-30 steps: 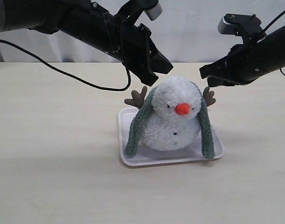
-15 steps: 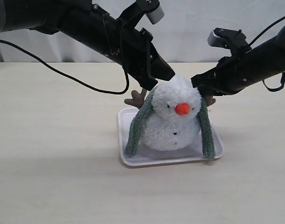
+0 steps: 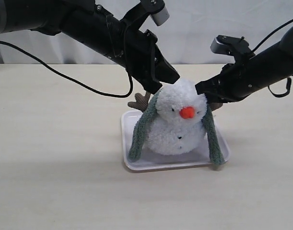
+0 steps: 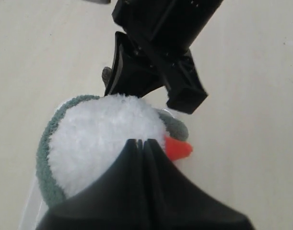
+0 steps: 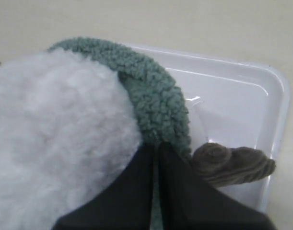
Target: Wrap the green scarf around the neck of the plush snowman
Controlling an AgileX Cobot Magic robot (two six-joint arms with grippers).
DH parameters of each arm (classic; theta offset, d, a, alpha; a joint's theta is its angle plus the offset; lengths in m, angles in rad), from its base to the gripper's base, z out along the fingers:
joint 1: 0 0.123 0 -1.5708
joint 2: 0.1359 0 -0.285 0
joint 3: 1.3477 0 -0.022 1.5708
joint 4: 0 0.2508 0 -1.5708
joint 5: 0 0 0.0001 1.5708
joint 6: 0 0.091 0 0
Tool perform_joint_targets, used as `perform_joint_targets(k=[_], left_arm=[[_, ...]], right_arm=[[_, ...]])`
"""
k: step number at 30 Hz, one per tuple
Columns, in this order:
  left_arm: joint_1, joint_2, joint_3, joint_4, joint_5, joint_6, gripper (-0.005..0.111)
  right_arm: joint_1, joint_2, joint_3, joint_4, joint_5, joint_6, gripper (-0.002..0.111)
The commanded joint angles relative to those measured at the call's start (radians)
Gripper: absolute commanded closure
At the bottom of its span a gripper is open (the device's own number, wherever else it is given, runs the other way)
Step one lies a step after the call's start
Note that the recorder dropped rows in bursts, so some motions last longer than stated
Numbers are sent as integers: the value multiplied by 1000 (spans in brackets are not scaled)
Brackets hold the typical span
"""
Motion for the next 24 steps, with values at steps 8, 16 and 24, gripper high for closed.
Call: perform_joint_targets(k=[8, 16, 24], left_arm=[[-8, 65, -7, 41, -331, -81, 107], [-3, 183, -7, 39, -345, -50, 107], [-3, 239, -7, 48, -341, 4, 107]], right_arm=[[-1, -117, -16, 12, -78, -40, 104], [-1, -53, -16, 19, -114, -43, 104], [-1, 38, -16, 48, -63, -54, 104]])
